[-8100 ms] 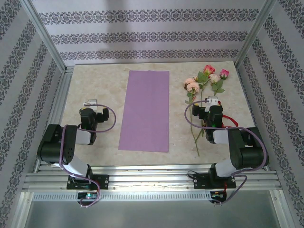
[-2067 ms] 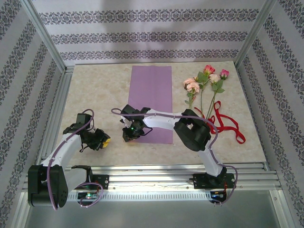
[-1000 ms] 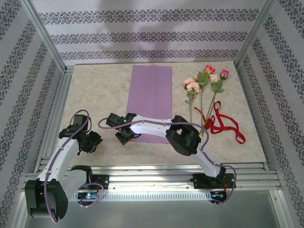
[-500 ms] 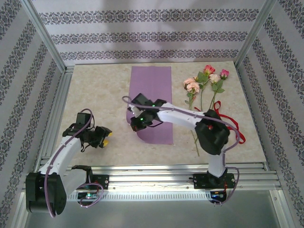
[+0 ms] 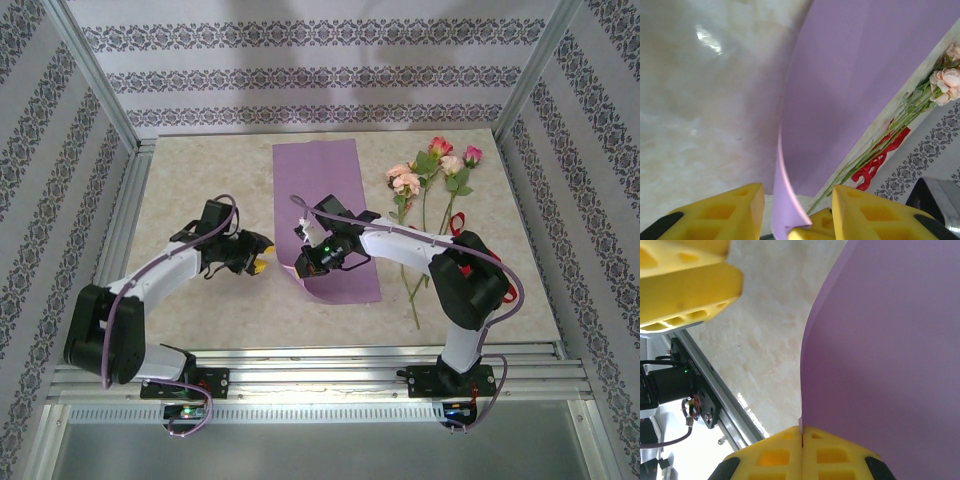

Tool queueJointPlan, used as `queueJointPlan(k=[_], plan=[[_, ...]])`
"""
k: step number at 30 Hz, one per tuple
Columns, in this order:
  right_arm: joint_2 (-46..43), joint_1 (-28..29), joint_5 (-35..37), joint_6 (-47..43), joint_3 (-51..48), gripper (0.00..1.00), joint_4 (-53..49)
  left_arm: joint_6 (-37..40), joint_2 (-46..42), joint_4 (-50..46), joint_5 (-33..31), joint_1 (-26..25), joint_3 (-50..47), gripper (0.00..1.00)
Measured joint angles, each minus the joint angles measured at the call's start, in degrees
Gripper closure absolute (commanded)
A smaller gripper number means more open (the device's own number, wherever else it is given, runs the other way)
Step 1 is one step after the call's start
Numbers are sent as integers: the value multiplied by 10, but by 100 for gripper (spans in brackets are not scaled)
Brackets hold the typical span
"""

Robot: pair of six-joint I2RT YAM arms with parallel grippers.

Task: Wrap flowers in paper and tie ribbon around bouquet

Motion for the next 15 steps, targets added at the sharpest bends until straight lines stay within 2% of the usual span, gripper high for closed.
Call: queueJointPlan(k=[7, 10, 15], plan=[[-6, 0, 0, -1, -4, 100, 9, 0, 75, -1, 4, -30, 37, 67], [-6, 1, 0, -1, -8, 100, 9, 0, 88, -2, 4, -37, 41, 71], [-6, 8, 0, -1, -9, 100, 10, 0, 94, -2, 4, -38, 50, 72]])
